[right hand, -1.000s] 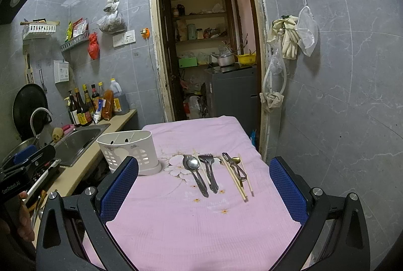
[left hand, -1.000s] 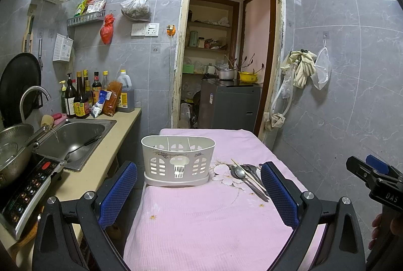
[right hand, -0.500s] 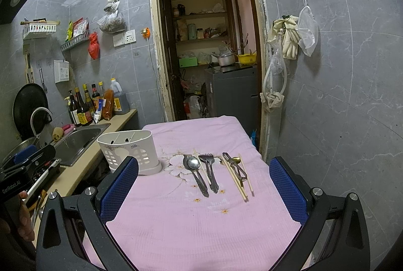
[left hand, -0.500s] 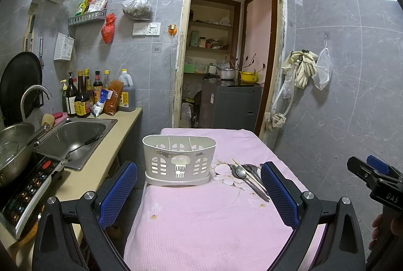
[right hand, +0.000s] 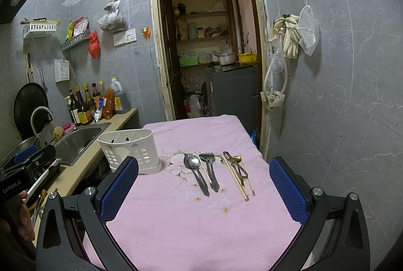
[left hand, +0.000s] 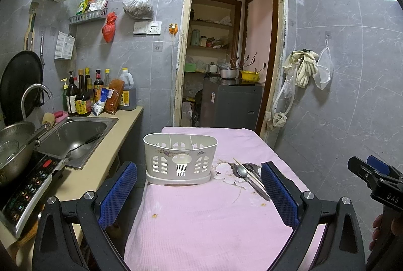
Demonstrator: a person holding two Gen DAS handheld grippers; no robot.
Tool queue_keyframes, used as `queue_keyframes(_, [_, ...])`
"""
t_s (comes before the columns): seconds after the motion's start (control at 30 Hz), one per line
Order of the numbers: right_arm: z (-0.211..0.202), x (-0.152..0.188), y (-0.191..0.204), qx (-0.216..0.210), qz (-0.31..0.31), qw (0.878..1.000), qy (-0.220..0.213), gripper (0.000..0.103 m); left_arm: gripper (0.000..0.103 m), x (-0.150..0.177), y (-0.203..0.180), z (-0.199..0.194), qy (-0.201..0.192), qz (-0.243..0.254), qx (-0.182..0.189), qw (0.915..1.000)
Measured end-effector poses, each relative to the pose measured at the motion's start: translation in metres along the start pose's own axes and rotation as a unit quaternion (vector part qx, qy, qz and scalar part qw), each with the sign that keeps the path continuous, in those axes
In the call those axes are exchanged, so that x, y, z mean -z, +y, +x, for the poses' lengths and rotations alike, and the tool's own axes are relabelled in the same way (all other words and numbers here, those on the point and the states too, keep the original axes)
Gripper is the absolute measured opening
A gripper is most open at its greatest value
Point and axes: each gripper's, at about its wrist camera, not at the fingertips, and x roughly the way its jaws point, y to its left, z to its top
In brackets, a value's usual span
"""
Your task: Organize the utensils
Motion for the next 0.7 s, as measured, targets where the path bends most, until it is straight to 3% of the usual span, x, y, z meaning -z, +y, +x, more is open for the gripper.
queue_keyframes(0.7, [0.017, 0.002, 0.012, 0.013, -0.004, 1.0, -0.001, 0.102, 0.099, 0.001, 0.003, 0.023, 0.008, 0.02, 0.013, 0.9997])
